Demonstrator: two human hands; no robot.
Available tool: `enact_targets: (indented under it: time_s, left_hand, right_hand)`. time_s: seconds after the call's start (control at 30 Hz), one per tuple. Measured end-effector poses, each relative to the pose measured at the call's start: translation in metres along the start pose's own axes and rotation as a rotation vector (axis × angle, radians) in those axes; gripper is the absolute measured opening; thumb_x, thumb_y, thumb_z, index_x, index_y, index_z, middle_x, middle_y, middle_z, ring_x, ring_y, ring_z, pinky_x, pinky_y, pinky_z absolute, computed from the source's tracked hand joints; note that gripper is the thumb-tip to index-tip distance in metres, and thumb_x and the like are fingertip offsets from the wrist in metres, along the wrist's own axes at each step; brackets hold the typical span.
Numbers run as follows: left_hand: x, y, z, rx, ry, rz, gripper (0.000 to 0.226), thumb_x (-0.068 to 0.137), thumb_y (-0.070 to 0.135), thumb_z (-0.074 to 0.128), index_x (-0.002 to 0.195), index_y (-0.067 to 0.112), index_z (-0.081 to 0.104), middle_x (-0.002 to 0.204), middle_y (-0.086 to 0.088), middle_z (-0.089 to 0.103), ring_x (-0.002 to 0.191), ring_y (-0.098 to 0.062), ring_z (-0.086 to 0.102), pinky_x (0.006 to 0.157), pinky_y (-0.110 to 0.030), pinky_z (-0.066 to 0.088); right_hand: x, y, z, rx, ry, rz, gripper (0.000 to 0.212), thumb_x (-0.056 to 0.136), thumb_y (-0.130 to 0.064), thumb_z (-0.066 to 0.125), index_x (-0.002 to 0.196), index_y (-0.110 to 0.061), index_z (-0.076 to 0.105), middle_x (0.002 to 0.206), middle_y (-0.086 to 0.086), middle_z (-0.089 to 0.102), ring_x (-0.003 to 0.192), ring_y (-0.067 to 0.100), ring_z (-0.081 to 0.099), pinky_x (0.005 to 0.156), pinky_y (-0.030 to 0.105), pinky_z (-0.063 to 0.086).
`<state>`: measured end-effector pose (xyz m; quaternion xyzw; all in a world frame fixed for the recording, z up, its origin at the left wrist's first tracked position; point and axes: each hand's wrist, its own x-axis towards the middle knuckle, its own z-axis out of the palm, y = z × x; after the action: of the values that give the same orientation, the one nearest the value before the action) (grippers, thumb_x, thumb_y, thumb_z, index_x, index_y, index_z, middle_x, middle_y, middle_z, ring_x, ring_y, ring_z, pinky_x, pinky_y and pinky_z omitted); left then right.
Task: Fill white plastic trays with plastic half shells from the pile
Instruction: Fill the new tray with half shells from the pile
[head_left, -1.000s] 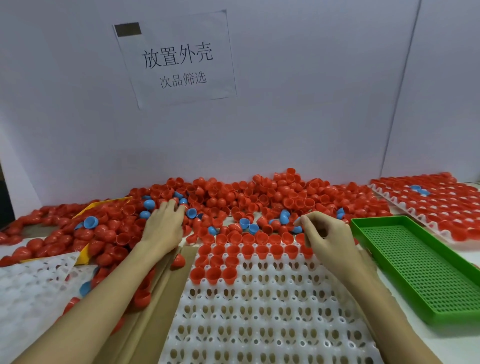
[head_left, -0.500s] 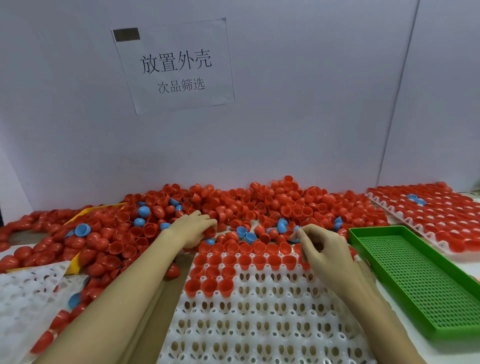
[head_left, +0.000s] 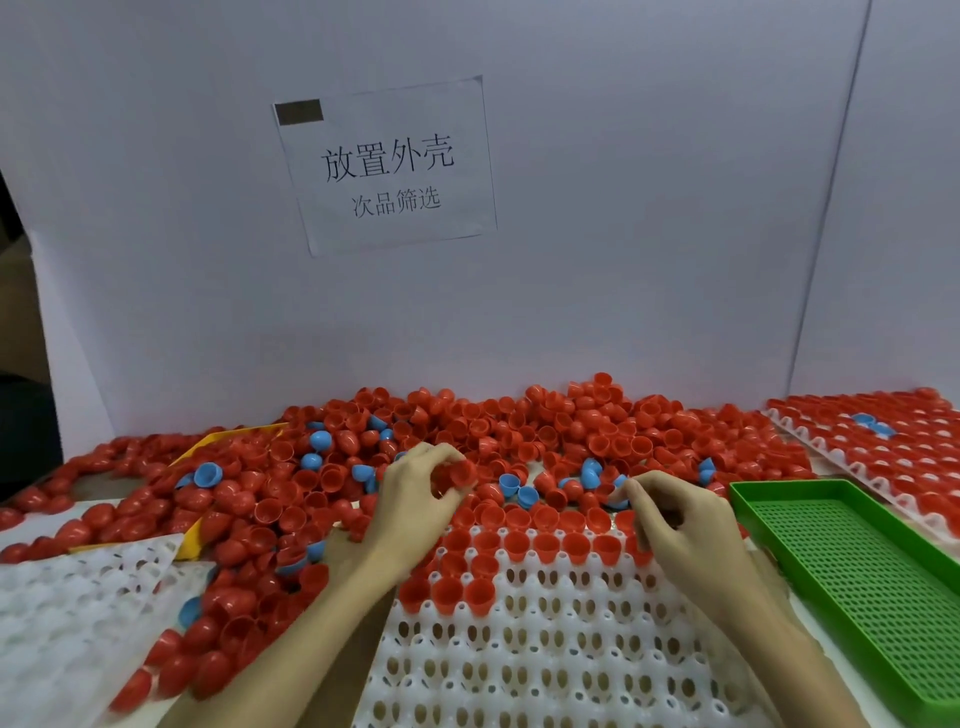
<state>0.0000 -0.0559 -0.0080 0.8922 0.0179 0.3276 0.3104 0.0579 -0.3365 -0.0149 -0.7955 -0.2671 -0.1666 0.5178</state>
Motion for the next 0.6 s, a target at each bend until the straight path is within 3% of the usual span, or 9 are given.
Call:
enact_targets:
  time_s: [0.1,0.17,0.27,0.37,0.43,0.6]
  left_hand:
    - [-0.034,0.029,-0.001,-0.205,-0.042,-0.041,0.009,0.086,0.034,0.082,0.090,0.035,0.074,0.090,0.016,0.072,0.086,-0.002,0.070,0.076,-0.019,0.057]
    - [-0.053,0.041,-0.002,-0.274,-0.068,-0.067,0.008,0.085,0.036,0.082,0.087,0.038,0.075,0.089,0.017,0.073,0.085,-0.004,0.071,0.075,-0.020,0.058]
    - [-0.067,0.051,0.001,-0.279,-0.077,-0.066,0.010,0.083,0.035,0.084,0.086,0.037,0.075,0.089,0.017,0.072,0.084,-0.006,0.070,0.073,-0.022,0.057]
    - [-0.076,0.055,0.004,-0.231,-0.098,-0.031,0.017,0.080,0.037,0.087,0.091,0.038,0.074,0.089,0.016,0.069,0.085,-0.007,0.068,0.072,-0.021,0.055]
    - [-0.081,0.056,0.006,-0.172,-0.114,0.012,0.022,0.079,0.038,0.087,0.094,0.039,0.072,0.088,0.018,0.066,0.089,-0.005,0.065,0.073,-0.017,0.051]
    - [-0.083,0.060,0.001,-0.139,-0.163,0.072,0.038,0.076,0.037,0.090,0.101,0.046,0.062,0.093,0.020,0.065,0.096,-0.002,0.062,0.076,-0.011,0.048]
  right_hand:
    - [0.000,-0.006,-0.007,0.199,-0.097,0.083,0.026,0.104,-0.016,0.062,0.088,-0.024,0.080,0.059,0.000,0.065,0.047,0.005,0.052,0.048,0.014,0.040]
    - [-0.004,-0.016,-0.012,0.354,-0.268,0.139,0.020,0.102,-0.021,0.064,0.098,-0.030,0.081,0.071,0.005,0.070,0.055,0.010,0.059,0.052,0.020,0.048]
    - [-0.010,-0.032,-0.011,0.390,-0.479,0.089,0.021,0.100,-0.027,0.070,0.119,-0.032,0.076,0.099,0.004,0.078,0.081,0.014,0.073,0.070,0.026,0.059]
    - [-0.015,-0.042,0.000,0.388,-0.622,0.038,0.035,0.094,-0.028,0.079,0.128,-0.033,0.071,0.118,0.000,0.074,0.108,0.020,0.074,0.084,0.034,0.063]
    - [-0.019,-0.044,0.008,0.330,-0.635,0.000,0.035,0.091,-0.025,0.083,0.123,-0.032,0.072,0.118,-0.003,0.072,0.105,0.020,0.075,0.085,0.035,0.064]
    - [-0.021,-0.041,0.016,0.272,-0.525,-0.012,0.010,0.093,-0.022,0.079,0.102,-0.019,0.076,0.099,0.001,0.076,0.087,0.020,0.076,0.074,0.028,0.061]
